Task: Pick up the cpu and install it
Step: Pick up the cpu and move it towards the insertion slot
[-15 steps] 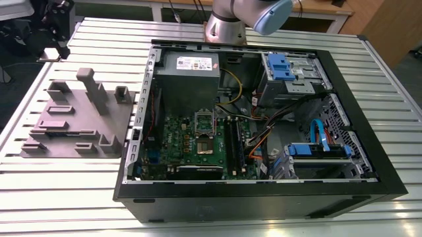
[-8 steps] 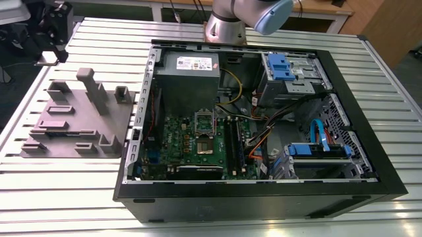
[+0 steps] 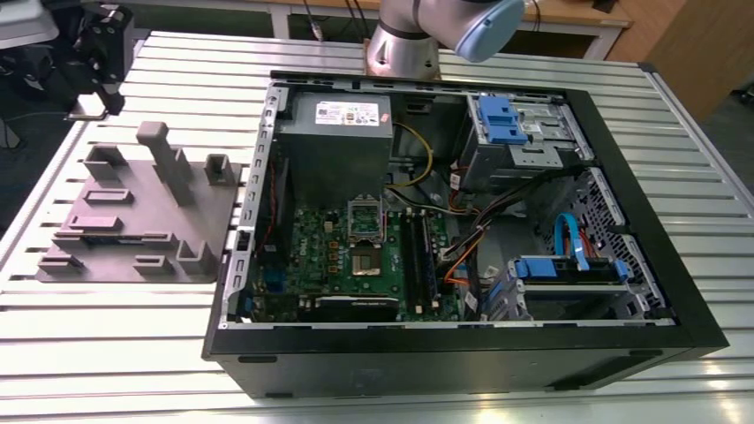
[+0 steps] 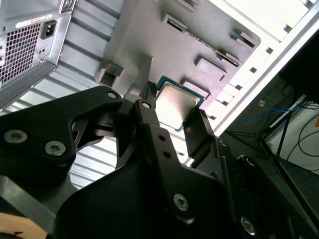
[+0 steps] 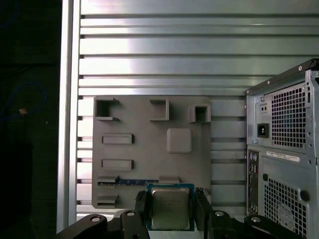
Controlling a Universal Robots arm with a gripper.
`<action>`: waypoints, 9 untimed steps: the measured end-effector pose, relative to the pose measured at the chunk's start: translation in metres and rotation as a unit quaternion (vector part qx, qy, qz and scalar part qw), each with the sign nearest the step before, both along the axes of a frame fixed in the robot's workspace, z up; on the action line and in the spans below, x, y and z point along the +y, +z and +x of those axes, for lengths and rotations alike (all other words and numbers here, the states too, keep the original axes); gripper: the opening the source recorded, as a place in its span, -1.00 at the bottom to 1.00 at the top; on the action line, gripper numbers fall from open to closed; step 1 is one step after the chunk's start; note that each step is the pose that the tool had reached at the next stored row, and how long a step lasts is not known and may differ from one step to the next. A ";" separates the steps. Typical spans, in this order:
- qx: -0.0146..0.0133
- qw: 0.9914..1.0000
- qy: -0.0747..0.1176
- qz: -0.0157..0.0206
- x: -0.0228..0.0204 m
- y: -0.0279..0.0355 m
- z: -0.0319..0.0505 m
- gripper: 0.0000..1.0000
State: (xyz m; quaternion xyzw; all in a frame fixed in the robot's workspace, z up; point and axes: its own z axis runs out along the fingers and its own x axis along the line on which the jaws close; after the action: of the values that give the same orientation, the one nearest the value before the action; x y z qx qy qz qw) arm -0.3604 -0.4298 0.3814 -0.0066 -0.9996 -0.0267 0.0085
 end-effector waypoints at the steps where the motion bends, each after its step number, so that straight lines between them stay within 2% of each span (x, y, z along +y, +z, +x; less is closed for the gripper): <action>1: 0.000 1.000 0.000 0.000 0.0000 0.0000 0.0014 -0.06; 9: 0.000 1.000 0.000 0.000 0.0000 0.0000 0.0098 -0.06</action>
State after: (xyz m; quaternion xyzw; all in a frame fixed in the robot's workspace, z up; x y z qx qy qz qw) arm -0.3506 -0.4298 0.3814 -0.0066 -0.9996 -0.0268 0.0085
